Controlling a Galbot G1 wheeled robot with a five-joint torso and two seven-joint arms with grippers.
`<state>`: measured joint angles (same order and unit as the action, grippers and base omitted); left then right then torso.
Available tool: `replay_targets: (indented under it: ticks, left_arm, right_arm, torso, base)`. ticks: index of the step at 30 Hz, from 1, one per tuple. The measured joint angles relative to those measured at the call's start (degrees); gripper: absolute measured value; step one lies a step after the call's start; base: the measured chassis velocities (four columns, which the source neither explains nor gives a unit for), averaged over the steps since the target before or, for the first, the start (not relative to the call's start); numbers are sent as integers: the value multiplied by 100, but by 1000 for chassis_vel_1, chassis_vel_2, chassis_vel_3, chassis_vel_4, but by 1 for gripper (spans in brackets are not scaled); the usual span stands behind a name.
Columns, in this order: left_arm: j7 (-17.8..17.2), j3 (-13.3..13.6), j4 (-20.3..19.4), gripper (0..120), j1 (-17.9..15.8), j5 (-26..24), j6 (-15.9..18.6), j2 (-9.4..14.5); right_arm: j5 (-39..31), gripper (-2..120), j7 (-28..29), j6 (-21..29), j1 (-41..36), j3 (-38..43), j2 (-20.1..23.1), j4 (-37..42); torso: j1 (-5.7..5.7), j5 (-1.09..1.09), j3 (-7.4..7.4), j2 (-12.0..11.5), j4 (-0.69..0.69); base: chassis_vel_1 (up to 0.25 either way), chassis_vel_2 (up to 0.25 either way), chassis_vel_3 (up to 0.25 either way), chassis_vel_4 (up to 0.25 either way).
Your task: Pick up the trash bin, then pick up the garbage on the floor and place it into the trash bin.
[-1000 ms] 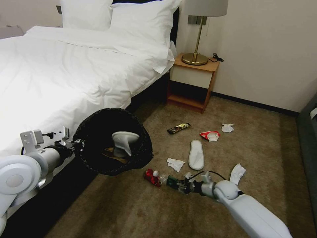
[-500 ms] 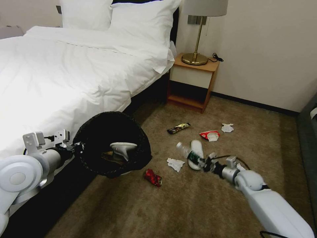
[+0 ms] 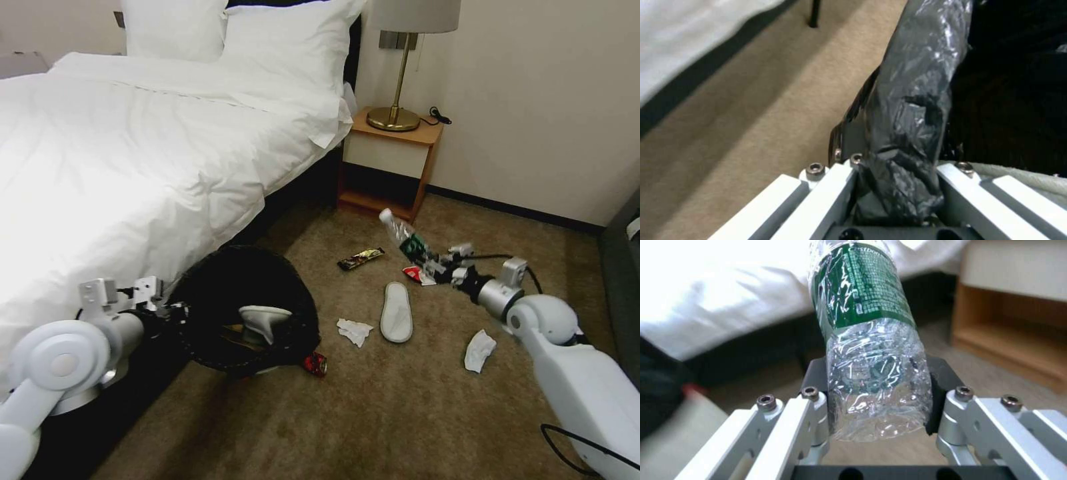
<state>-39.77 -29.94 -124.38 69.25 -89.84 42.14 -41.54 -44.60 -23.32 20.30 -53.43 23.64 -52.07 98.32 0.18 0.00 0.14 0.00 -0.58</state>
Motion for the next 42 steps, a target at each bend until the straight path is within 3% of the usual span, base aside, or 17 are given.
replay_targets:
  ticks: [1,3,12,27,32,42]
  left_arm:
    - [0,0,0,0,0,0,0,0]
    - [-101,324,62,0,-256,-21,0,-91]
    - [-345,873,233,0,-747,-153,0,-266]
    - [-491,1243,343,0,-1056,-241,-1,-435]
    - [-502,1273,342,0,-1083,-234,-1,-449]
    - [-548,1295,323,0,-1100,-294,-1,-470]
  right_arm:
    - [0,32,0,0,0,0,0,0]
    - [-345,32,197,116,-101,-70,72,537]
    - [-822,31,473,256,-145,-534,262,1554]
    - [-904,31,637,389,8,-1196,321,2322]
    - [-578,31,499,367,102,-1308,393,2324]
    - [-564,31,616,376,229,-1758,396,2514]
  torso:
    - [0,0,0,0,0]
    - [0,1,0,0,1]
    - [0,0,0,0,1]
    - [0,0,0,0,1]
    - [0,0,0,0,1]
    - [0,-1,0,0,1]
  base:
    - [0,0,0,0]
    - [0,0,0,0]
    - [0,0,0,0]
    - [0,0,0,0]
    - [0,0,0,0]
    - [0,0,0,0]
